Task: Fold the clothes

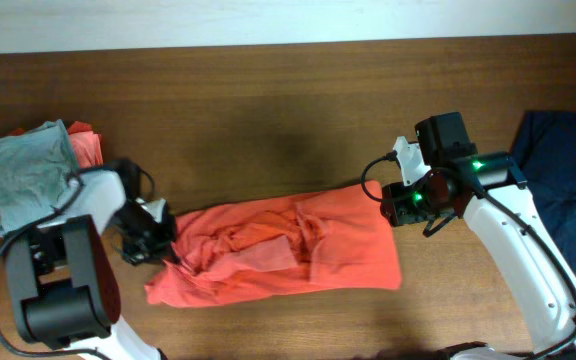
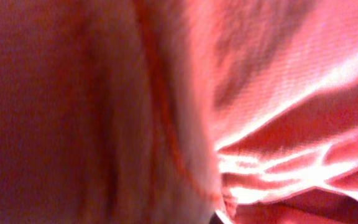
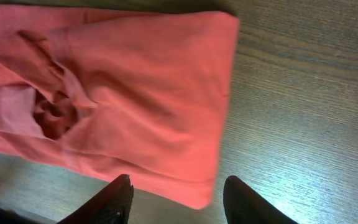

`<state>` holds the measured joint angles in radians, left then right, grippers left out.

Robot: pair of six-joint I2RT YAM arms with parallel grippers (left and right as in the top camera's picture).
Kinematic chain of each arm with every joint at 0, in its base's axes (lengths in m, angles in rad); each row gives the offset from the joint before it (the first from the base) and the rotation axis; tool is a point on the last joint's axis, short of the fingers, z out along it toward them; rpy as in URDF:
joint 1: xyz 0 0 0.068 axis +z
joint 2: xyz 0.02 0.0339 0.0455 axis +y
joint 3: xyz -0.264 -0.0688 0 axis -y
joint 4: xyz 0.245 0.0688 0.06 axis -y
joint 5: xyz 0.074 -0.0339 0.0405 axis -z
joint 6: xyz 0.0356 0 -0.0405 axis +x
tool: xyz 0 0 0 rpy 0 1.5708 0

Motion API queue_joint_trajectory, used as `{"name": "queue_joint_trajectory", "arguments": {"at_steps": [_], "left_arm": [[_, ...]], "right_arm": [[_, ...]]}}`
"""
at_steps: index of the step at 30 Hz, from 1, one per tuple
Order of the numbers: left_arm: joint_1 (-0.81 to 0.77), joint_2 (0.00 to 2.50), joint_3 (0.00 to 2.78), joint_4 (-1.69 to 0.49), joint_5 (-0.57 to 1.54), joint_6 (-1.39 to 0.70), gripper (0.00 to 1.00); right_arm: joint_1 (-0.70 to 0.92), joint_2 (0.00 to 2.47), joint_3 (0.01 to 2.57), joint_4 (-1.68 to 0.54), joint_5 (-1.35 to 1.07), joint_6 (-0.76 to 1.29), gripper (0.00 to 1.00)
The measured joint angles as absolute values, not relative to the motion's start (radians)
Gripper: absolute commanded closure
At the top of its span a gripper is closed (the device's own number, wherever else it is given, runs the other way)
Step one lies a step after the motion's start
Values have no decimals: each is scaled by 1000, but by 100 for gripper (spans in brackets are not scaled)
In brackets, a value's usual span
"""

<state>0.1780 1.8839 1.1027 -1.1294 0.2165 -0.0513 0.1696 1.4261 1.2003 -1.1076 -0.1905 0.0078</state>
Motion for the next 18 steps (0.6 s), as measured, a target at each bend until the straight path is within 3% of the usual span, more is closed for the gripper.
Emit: {"name": "queue_joint_trajectory", "arguments": {"at_steps": [9,18], "left_arm": [[357,1890,1428,-1322,171,-44,100],[371,1889,1643,-1438,160,-20,100]], "right_arm": [[170,1460,1200,-1083,-181,7,48],[170,1675,1192,-1044,-181,8,48]]}}
